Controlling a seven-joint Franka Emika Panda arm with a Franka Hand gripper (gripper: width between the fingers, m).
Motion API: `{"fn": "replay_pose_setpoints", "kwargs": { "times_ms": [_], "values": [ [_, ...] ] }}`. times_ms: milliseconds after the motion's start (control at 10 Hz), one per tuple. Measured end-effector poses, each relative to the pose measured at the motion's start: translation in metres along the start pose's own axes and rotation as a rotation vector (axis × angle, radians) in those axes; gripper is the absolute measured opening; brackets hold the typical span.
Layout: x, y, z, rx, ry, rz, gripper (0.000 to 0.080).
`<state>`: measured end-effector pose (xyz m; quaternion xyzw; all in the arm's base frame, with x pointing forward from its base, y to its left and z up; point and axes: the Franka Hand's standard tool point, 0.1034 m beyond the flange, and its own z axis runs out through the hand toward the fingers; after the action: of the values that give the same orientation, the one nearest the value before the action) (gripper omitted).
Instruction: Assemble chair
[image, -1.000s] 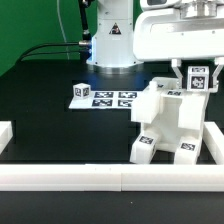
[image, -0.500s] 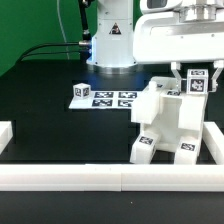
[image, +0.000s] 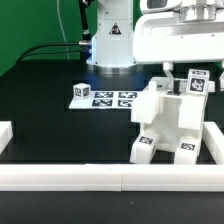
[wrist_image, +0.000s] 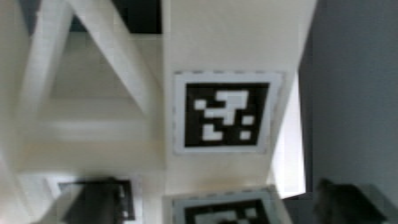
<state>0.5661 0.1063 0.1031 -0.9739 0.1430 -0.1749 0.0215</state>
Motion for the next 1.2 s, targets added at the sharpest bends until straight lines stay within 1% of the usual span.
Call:
{"fn": "replay_pose_setpoints", "kwargs": {
  "times_ms": [100, 200, 300, 400, 600, 800, 900, 1000, 1100, 1200],
  "values": [
    [0.0, 0.0, 0.0, 0.0, 0.0, 0.0, 0.0636],
    [0.0, 0.0, -0.001, -0.001, -0.007, 0.002, 0.0636],
    [-0.002, -0.002, -0.004, -0.006, -0.047, 0.009, 0.0645],
    [0.002, -0.001, -0.008, -0.009, -0.071, 0.016, 0.0645],
    [-0.003, -0.004, -0.011, -0.029, -0.152, 0.056, 0.0649],
    [-0.005, -0.004, -0.008, -0.039, -0.179, 0.083, 0.0649],
    [0.004, -0.007, -0.011, -0.036, -0.178, 0.091, 0.0649],
    [0.005, -0.01, -0.011, -0.036, -0.174, 0.097, 0.0649],
    [0.004, -0.009, -0.01, -0.037, -0.176, 0.097, 0.0524],
    [0.004, -0.009, -0.01, -0.037, -0.176, 0.097, 0.0524]
  ]
}}
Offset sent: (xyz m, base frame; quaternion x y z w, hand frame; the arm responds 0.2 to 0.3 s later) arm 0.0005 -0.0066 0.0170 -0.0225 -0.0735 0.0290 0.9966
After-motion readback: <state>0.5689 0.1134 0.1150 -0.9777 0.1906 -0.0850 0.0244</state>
